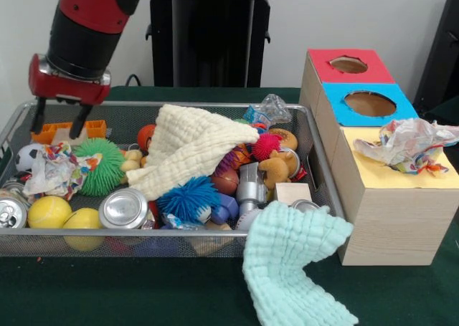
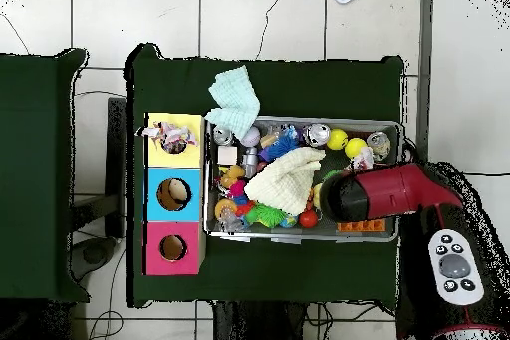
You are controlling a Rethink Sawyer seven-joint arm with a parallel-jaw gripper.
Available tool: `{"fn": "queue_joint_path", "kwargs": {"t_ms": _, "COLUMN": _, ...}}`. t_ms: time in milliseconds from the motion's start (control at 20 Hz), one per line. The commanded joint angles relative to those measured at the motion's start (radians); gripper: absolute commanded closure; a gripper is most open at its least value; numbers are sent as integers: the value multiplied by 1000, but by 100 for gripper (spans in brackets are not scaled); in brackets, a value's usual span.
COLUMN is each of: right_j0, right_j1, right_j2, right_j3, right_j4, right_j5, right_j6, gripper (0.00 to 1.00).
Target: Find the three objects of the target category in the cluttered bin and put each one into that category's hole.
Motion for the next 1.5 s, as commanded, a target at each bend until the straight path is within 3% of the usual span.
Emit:
{"fn": "queue_joint_path", "kwargs": {"t_ms": 50, "right_j0": -11, "right_j1": 67, "right_j2": 54, "right_j3": -61, "right_j4": -123, "right_j5": -124, "right_j6": -122, "gripper": 0}}
{"fn": "queue_joint_path", "kwargs": {"t_ms": 400, "right_j0": 0, "right_j1": 110, "right_j2": 25, "right_j3": -59, "right_j4": -143, "right_j5": -232, "right_j6": 10, "gripper": 0}}
{"fn": "queue_joint_path", "kwargs": {"t_ms": 800, "right_j0": -59, "right_j1": 97, "right_j2": 72, "right_j3": -4, "right_j4": -19, "right_j5": -220, "right_j6": -9, "gripper": 0}}
{"fn": "queue_joint_path", "kwargs": {"t_ms": 1500, "right_j0": -137, "right_j1": 188, "right_j2": 92, "right_j3": 19, "right_j4": 123, "right_j5": -163, "right_j6": -1, "gripper": 0}}
